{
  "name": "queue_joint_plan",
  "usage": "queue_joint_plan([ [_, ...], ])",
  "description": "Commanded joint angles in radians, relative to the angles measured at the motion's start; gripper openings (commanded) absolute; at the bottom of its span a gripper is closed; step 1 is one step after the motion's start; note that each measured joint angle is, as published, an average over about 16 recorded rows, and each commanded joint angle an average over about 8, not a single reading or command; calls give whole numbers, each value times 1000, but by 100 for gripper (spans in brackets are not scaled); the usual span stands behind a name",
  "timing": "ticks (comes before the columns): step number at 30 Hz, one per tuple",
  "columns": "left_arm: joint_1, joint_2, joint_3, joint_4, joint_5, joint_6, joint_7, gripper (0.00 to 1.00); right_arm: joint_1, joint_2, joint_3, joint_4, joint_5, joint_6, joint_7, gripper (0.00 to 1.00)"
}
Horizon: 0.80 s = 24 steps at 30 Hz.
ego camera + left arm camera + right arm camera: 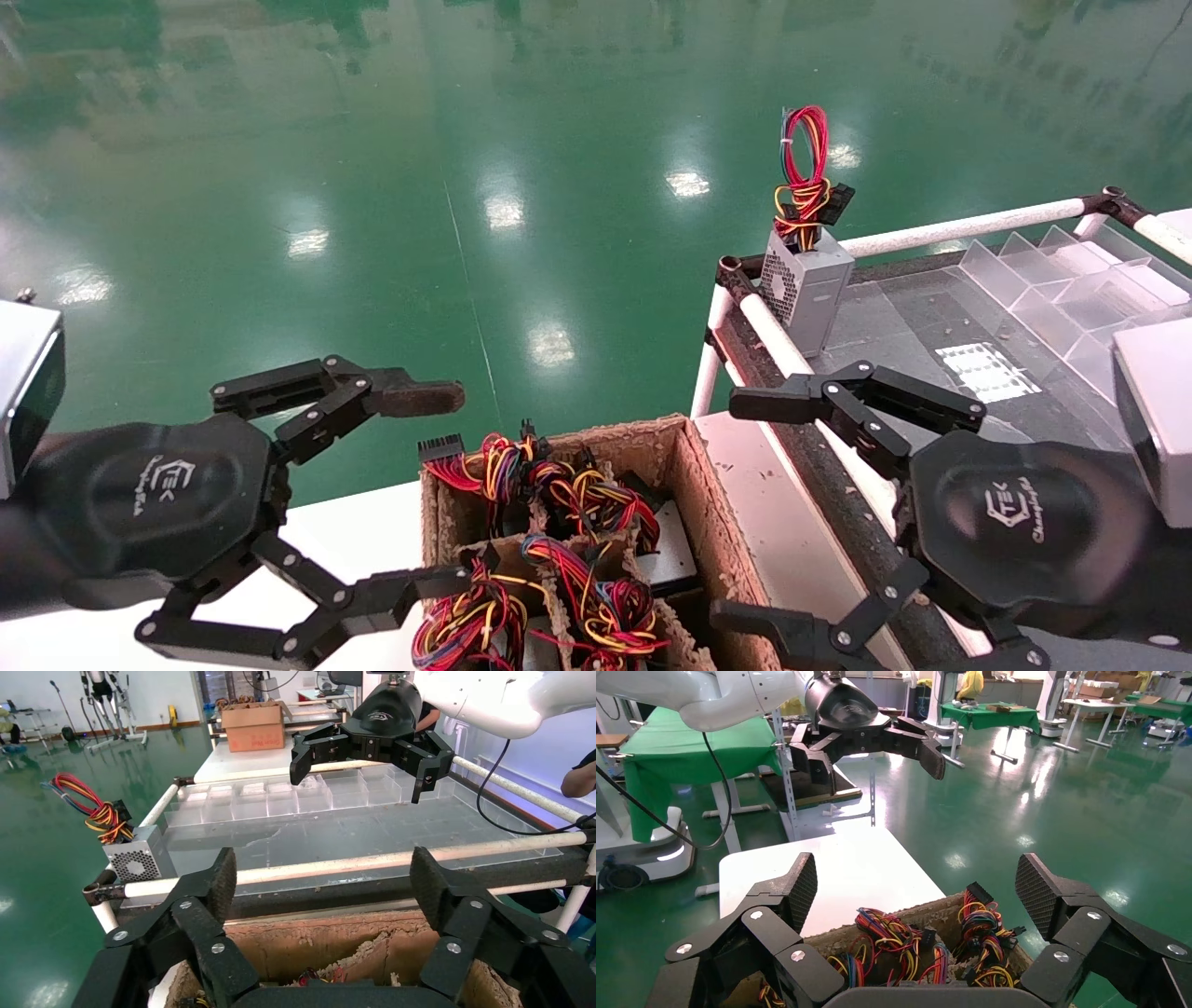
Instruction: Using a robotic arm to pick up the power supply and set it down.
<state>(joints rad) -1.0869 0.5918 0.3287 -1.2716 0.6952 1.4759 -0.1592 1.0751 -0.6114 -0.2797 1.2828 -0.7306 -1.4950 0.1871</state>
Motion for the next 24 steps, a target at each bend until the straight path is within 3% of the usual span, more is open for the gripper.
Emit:
queue_joint_plan([
  [1,0,0,0,0,0,0,0,0,0,0,0,0,0,0,0,100],
  [24,0,0,0,0,0,0,0,0,0,0,0,0,0,0,0,100],
])
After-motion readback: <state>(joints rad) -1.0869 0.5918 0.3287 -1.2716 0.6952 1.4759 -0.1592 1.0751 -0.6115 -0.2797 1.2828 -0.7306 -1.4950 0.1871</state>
